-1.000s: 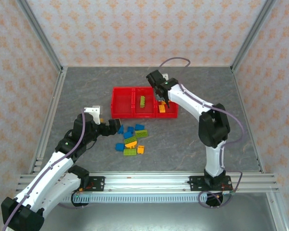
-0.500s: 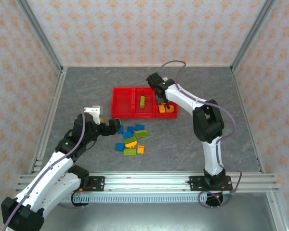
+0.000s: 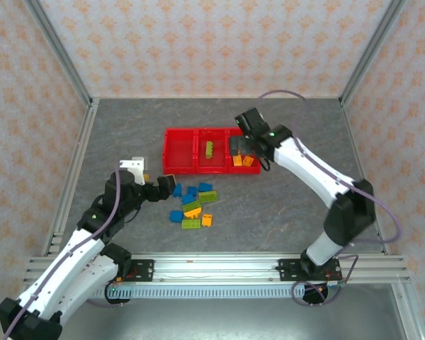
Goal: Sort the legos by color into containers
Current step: Pick up the lego from the middle-left of the table.
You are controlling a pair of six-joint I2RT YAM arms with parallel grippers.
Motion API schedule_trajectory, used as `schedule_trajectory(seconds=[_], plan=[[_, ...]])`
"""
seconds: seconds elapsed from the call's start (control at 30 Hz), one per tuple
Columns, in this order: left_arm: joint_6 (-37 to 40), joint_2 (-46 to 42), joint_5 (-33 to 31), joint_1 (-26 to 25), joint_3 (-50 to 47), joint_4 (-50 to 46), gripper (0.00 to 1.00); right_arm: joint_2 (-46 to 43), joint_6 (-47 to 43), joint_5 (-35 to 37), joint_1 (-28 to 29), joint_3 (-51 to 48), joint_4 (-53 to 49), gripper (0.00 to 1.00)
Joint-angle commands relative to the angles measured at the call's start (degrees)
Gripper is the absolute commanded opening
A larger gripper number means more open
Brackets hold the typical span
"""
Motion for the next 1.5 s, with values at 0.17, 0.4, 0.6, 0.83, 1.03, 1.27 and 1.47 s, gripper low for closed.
schedule_trajectory(seconds=[0.17, 0.4, 0.6, 0.83, 1.03, 1.27, 1.47], plan=[[-11.7, 2.3, -2.7, -8.7, 3.0, -5.3, 0.97, -18.8, 4.1, -6.4, -1.0, -17.8, 4.5, 1.0], [-19.4, 20.0, -14.1, -29.5, 7.2, -9.6, 0.99, -27.8, 5.2, -7.6, -1.3, -27.3, 6.6, 1.0], [-22.9, 37.6, -17.2, -39.1, 14.8, -10.0, 0.9, -31.7, 5.2, -7.7, -1.2, -31.7, 7.3, 1.0], [-24.6, 45.3, -19.1, -40.0, 18.3, -11.2, 0.84, -34.9, 5.4, -8.9, -1.4, -35.3, 8.8, 1.0], [-24.5, 48.1, -16.6, -39.9, 17.7, -7.9, 0.78, -35.6, 5.3, -9.3, -1.4, -35.9, 9.5, 1.0], [-24.9, 50.5, -15.5, -40.0, 17.7, -6.8, 0.75, -35.7, 5.3, -9.5, -1.4, -36.6, 10.0, 1.0], [-25.0, 52.6, -14.8, -39.6, 17.2, -5.1, 0.75, -35.7, 5.3, -9.6, -1.4, -36.7, 10.0, 1.0]])
